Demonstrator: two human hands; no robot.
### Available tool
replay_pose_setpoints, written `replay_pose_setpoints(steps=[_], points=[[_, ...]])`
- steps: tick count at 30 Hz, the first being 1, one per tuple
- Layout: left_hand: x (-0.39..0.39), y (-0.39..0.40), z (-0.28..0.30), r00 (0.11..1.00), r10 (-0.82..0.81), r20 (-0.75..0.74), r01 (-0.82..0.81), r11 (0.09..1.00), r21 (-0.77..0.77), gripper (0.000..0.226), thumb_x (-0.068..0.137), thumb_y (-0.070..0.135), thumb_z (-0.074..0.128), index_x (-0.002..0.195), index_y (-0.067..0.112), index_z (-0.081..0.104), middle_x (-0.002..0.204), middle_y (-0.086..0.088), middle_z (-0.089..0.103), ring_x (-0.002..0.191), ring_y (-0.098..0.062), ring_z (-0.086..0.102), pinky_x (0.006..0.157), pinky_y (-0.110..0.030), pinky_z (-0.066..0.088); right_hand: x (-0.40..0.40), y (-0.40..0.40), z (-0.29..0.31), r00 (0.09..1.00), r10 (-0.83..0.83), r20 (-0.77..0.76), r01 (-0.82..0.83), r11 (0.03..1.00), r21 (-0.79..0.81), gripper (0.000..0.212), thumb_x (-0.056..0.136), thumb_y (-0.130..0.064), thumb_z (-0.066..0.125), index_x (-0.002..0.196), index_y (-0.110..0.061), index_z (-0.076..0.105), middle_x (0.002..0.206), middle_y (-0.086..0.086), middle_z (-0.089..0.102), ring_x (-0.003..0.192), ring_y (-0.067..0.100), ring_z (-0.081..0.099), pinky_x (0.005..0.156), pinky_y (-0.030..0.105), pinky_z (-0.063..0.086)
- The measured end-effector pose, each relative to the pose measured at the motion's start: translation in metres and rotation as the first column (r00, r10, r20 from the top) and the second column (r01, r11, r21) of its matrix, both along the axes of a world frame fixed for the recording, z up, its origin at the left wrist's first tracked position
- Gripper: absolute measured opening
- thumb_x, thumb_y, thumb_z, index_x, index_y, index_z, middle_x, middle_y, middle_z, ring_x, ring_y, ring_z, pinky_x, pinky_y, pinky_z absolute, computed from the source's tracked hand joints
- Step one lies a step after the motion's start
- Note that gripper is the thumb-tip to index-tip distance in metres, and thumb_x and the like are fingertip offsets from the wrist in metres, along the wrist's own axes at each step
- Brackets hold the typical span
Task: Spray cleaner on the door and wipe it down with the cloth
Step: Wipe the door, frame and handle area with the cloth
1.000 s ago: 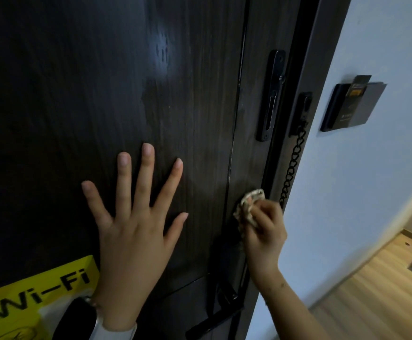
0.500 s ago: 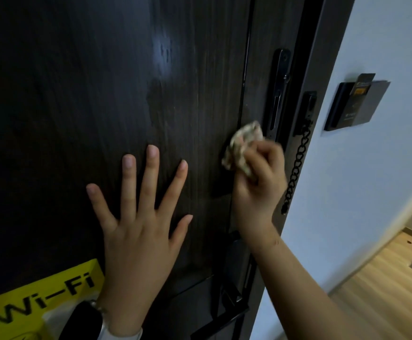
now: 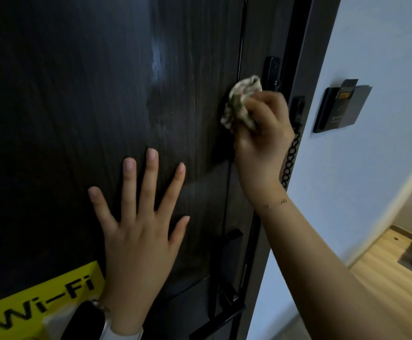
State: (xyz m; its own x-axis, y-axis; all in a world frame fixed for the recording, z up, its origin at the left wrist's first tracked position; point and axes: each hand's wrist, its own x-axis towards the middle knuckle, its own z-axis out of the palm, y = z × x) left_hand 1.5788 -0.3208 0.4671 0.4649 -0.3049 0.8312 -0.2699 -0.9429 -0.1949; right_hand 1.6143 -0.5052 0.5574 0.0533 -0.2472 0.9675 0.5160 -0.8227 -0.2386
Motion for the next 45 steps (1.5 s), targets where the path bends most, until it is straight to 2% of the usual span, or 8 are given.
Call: replay_pose_setpoints(steps=[4, 9, 19, 25, 30, 35, 39, 45], points=[[-0.001, 0.0, -0.001, 1.0, -0.019, 0.012, 0.02, 1.0, -0.022, 0.082, 0.082, 0.049, 0.053, 0.154, 0.026, 0.02, 0.162, -0.01, -0.004, 0.149, -0.031, -0.008, 0.112, -0.061, -0.013, 0.0, 0.003, -0.033, 1.0, 0.025, -0.003, -0.025, 0.999, 0.043, 0.023, 0.077, 0.005, 0.052, 0.092, 0.011, 0.068, 0.096, 0.024, 0.061, 0.089, 0.026, 0.059, 0.082, 0.017, 0.044], [-0.001, 0.0, 0.001, 1.0, -0.013, 0.016, 0.013, 1.0, -0.015, 0.082, 0.082, 0.049, 0.053, 0.154, 0.027, 0.019, 0.162, -0.01, -0.002, 0.149, -0.031, -0.008, 0.113, -0.062, -0.011, -0.023, 0.004, -0.11, 0.969, 0.114, -0.221, -0.092, 0.99, 0.106, 0.018, 0.078, 0.0, 0.054, 0.085, 0.005, 0.07, 0.092, 0.01, 0.06, 0.084, 0.017, 0.059, 0.079, 0.011, 0.042], [-0.005, 0.002, 0.005, 0.999, -0.031, -0.022, 0.03, 0.999, -0.029, 0.081, 0.082, 0.048, 0.052, 0.154, 0.026, 0.02, 0.162, -0.011, 0.001, 0.149, -0.031, -0.005, 0.113, -0.061, -0.011, -0.005, -0.003, 0.028, 0.995, -0.1, -0.024, 0.102, 0.991, 0.09, 0.016, 0.086, 0.0, 0.058, 0.093, 0.002, 0.073, 0.092, 0.013, 0.062, 0.083, 0.012, 0.056, 0.074, 0.008, 0.041], [-0.009, 0.004, 0.008, 0.99, -0.129, -0.059, 0.124, 0.989, -0.078, 0.086, 0.081, 0.035, 0.07, 0.153, 0.027, 0.024, 0.162, -0.009, 0.001, 0.149, -0.03, -0.005, 0.114, -0.059, -0.011, -0.012, 0.0, -0.059, 0.972, -0.025, -0.232, 0.055, 0.991, 0.124, 0.026, 0.091, -0.012, 0.05, 0.101, 0.002, 0.07, 0.1, 0.011, 0.057, 0.089, 0.024, 0.062, 0.079, 0.028, 0.055], [-0.024, 0.018, 0.012, 0.959, -0.257, -0.122, 0.241, 0.961, -0.133, 0.081, 0.081, 0.023, 0.067, 0.151, 0.022, 0.027, 0.163, -0.006, 0.007, 0.15, -0.024, 0.001, 0.119, -0.051, -0.007, -0.046, -0.006, -0.103, 0.907, 0.086, -0.412, 0.018, 0.97, 0.241, 0.009, 0.088, 0.0, 0.064, 0.089, 0.001, 0.073, 0.09, 0.0, 0.057, 0.081, 0.011, 0.061, 0.073, 0.015, 0.047], [-0.037, 0.041, 0.004, 0.949, -0.291, -0.119, 0.263, 0.942, -0.208, 0.072, 0.082, 0.014, 0.068, 0.147, 0.021, 0.038, 0.162, -0.008, 0.013, 0.15, -0.024, 0.005, 0.12, -0.049, -0.002, -0.059, 0.017, -0.048, 0.958, 0.062, -0.281, -0.049, 0.997, 0.055, 0.012, 0.085, 0.003, 0.068, 0.095, 0.001, 0.074, 0.096, 0.006, 0.059, 0.085, 0.014, 0.059, 0.075, 0.008, 0.04], [-0.043, 0.066, -0.006, 0.977, -0.188, -0.096, 0.159, 0.955, -0.251, 0.066, 0.086, 0.022, 0.058, 0.148, 0.02, 0.036, 0.161, -0.012, 0.01, 0.15, -0.028, 0.002, 0.118, -0.057, -0.003, -0.026, 0.03, -0.026, 0.985, 0.114, -0.129, -0.11, 0.993, 0.038, 0.022, 0.086, -0.001, 0.06, 0.104, 0.001, 0.072, 0.116, 0.016, 0.057, 0.106, 0.029, 0.059, 0.09, 0.029, 0.05], [-0.04, 0.094, -0.014, 0.973, -0.204, -0.104, 0.17, 0.949, -0.266, 0.071, 0.085, 0.025, 0.057, 0.15, 0.014, 0.031, 0.162, -0.008, 0.01, 0.15, -0.024, 0.003, 0.12, -0.046, -0.001, -0.025, 0.085, -0.148, 0.99, 0.106, -0.097, -0.104, 0.994, 0.023, 0.035, 0.081, 0.008, 0.06, 0.111, -0.011, 0.064, 0.103, 0.007, 0.046, 0.086, 0.027, 0.054, 0.076, 0.026, 0.044]])
